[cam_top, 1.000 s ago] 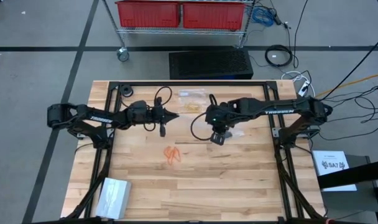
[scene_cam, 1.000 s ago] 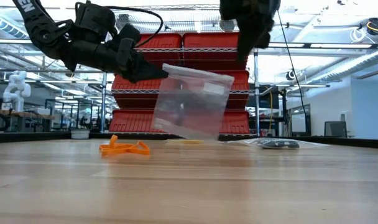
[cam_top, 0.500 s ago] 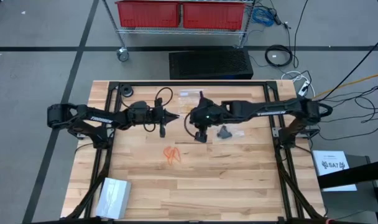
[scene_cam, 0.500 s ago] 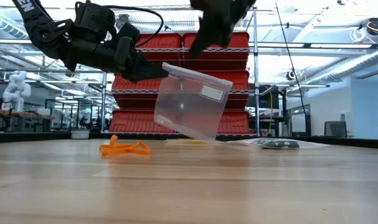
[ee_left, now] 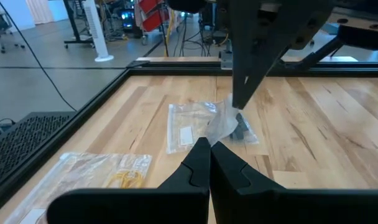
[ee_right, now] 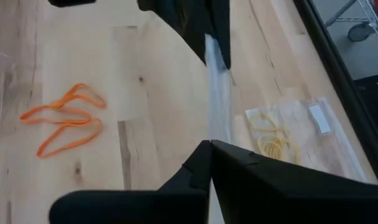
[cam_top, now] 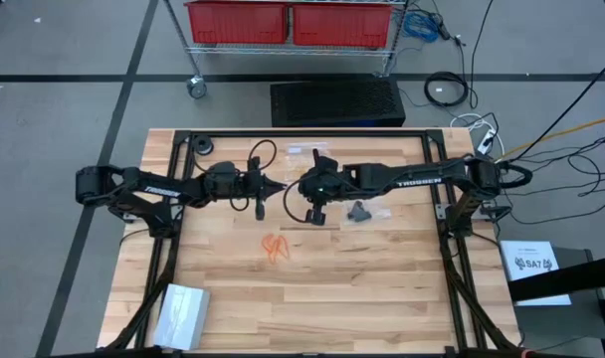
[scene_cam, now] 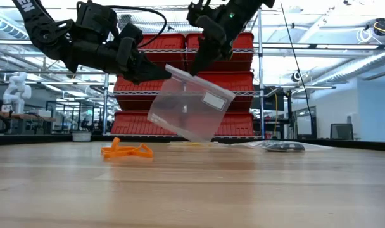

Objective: Sort rubber bands
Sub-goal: Open the left transparent zip bag

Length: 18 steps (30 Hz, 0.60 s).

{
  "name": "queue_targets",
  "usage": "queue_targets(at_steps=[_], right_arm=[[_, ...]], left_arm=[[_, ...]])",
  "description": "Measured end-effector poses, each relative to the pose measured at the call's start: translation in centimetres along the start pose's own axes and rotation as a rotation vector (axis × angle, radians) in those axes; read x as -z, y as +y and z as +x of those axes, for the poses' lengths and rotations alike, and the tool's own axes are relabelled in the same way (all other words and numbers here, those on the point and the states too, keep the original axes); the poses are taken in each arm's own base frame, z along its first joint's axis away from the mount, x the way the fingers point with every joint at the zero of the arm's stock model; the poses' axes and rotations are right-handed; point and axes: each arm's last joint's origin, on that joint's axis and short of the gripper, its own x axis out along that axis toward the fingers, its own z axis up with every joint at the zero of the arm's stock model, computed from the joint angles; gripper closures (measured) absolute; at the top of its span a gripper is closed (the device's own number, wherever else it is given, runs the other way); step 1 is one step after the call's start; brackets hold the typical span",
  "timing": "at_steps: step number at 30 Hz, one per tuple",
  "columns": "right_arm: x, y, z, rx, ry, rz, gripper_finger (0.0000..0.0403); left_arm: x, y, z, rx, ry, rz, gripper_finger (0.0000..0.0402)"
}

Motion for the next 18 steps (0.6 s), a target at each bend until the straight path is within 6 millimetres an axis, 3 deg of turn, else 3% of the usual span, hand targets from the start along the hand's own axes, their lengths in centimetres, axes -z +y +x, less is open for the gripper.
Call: queue_targets(at_steps=[18], right_arm=[[0.1,-1.6,0.4,0.050,0.016,-0.015,0.0403]], left_arm=[[0.0,0.0,0.0,0.011,0.004,-0.002,0.0401]])
